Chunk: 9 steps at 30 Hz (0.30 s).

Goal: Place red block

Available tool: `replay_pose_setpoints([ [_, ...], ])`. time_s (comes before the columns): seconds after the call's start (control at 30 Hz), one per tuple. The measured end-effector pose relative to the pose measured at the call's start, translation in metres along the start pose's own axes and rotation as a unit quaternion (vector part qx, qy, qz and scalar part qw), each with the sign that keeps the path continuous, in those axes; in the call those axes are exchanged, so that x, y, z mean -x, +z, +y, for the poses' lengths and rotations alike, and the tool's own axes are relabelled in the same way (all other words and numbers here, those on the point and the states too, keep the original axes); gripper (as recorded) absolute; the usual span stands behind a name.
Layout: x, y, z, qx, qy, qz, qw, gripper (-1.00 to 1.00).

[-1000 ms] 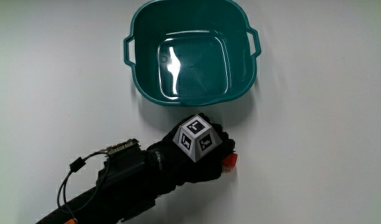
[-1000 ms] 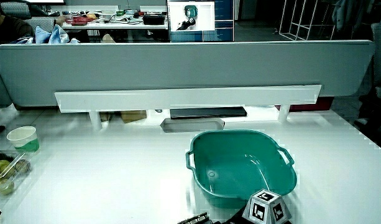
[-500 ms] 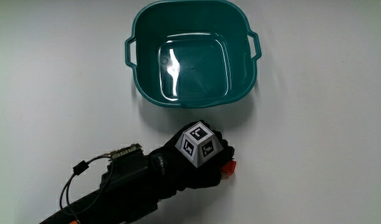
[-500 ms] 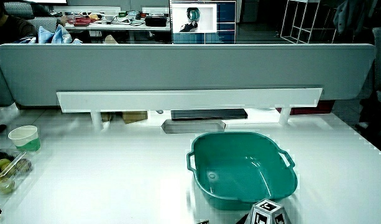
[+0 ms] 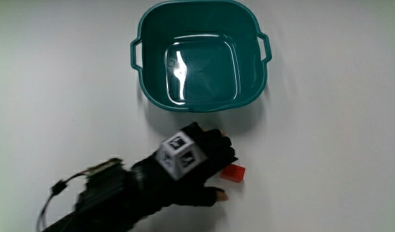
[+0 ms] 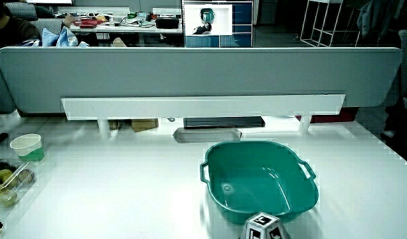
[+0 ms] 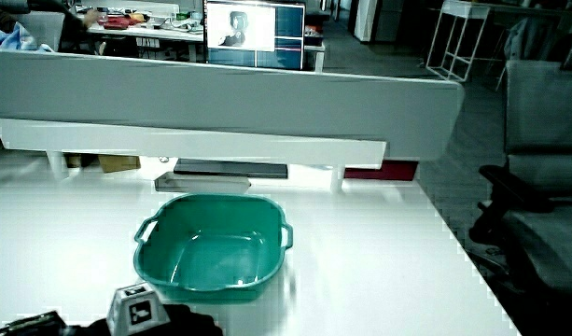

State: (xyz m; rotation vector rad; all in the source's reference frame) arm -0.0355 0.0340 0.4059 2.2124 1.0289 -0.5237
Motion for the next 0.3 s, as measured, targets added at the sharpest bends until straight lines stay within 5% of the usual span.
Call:
replay_pose_setpoints([
  [0.03,0.0,0.005,-0.008,-0.008,-0.005,0.005,0.9999,-1.0],
  [0.13,0.008,0.022,-0.031,-0.065,-0.077,-0.003,0.9949,-1.0],
  [0.2,0.028,0.009,-0.039,-0.045,-0.037,-0.064,0.9963,-1.0],
  [0.23,0.025,0.022,-0.048,-0.049,-0.022,-0.01,0.9985,-1.0],
  [0.27,0.024,0.034,-0.055,-0.053,-0.046,-0.008,0.9975,-1.0],
  [0.3,0.039,0.021,-0.059,-0.046,-0.044,-0.081,0.9947,-1.0],
])
